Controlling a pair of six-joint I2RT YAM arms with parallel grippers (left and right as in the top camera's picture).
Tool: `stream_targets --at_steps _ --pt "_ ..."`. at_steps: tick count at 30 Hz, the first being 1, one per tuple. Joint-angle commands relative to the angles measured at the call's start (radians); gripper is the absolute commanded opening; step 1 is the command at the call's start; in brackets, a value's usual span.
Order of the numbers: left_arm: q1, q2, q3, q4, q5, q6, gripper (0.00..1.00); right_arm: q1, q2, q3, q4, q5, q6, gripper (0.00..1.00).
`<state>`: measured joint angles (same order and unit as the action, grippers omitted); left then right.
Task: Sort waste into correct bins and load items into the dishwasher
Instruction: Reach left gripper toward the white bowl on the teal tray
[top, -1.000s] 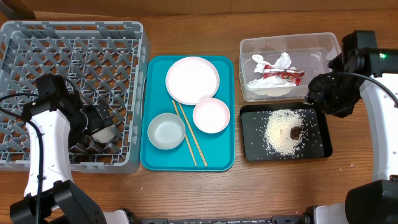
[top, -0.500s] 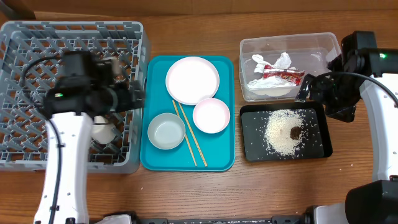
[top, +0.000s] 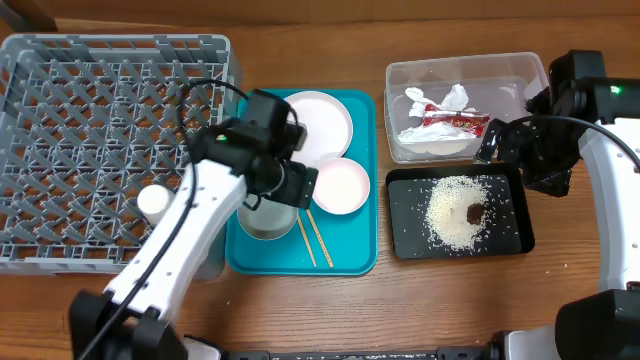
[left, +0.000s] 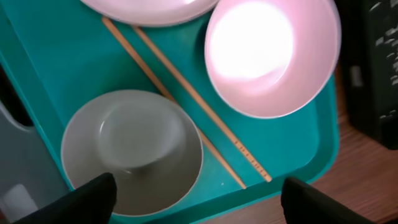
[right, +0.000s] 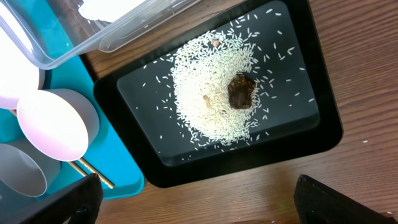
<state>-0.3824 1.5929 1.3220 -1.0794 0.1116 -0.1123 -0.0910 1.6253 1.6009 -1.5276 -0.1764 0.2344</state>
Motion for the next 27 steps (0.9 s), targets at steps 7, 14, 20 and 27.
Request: stream_targets --at_steps 7,14,20,27 --pt "-0.031 0.221 0.015 -0.05 -0.05 -0.053 0.73 -0.001 -0.026 0.03 0.003 0.0 -0.003 1.0" --pt "-0.033 0.333 0.015 -0.035 0.001 -0.053 0.45 -0.001 -0.026 0.03 0.003 0.0 -0.003 1.0" --pt "-0.038 0.349 0.015 -0.031 -0.003 -0.054 0.14 -0.001 -0.026 0.03 0.001 0.0 -0.003 1.0" --pt "-0.038 0.346 0.027 -0.043 -0.003 -0.075 0.04 -0.001 -0.026 0.03 -0.001 0.0 -0.003 1.0"
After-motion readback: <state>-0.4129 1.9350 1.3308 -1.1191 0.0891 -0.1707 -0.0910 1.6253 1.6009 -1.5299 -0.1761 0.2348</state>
